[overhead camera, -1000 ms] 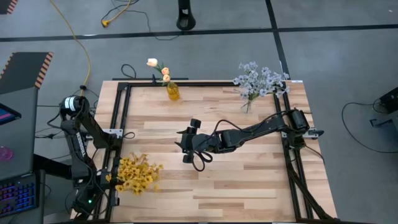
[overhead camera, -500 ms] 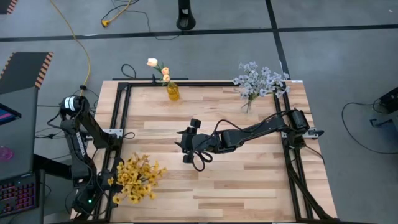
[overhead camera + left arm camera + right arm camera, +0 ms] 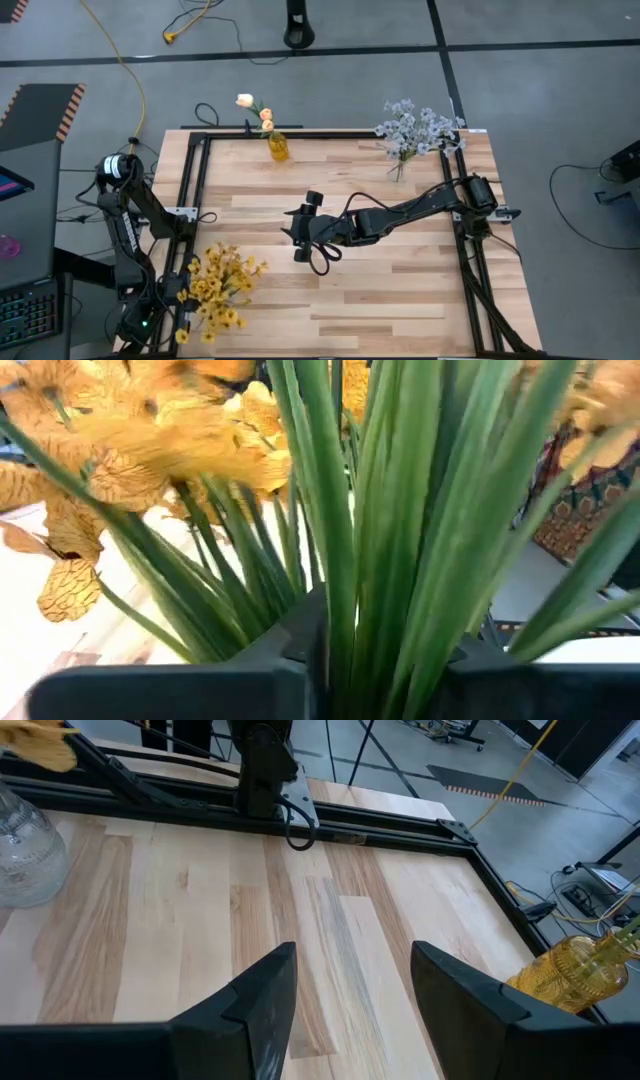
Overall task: Sort flowers into vase by color
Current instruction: Put the yellow flowers into the bottom transparent vase
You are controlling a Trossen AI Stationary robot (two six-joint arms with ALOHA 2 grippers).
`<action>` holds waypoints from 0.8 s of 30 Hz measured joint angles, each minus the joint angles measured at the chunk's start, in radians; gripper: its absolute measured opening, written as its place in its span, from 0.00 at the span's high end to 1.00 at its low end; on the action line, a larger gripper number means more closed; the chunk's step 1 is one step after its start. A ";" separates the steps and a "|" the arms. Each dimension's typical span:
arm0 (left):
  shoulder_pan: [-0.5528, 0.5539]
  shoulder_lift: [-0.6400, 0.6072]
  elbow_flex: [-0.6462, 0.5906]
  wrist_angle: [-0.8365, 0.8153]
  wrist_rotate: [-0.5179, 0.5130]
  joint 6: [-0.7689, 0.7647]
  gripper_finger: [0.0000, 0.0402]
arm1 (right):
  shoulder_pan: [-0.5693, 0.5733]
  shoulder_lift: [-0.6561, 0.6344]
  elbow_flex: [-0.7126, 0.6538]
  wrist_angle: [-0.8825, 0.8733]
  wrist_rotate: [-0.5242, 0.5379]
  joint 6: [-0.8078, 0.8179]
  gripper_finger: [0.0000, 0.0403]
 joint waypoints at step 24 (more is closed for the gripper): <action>-0.059 -0.148 0.047 -0.027 0.129 0.154 0.80 | 0.007 0.000 0.000 0.001 0.000 0.000 0.44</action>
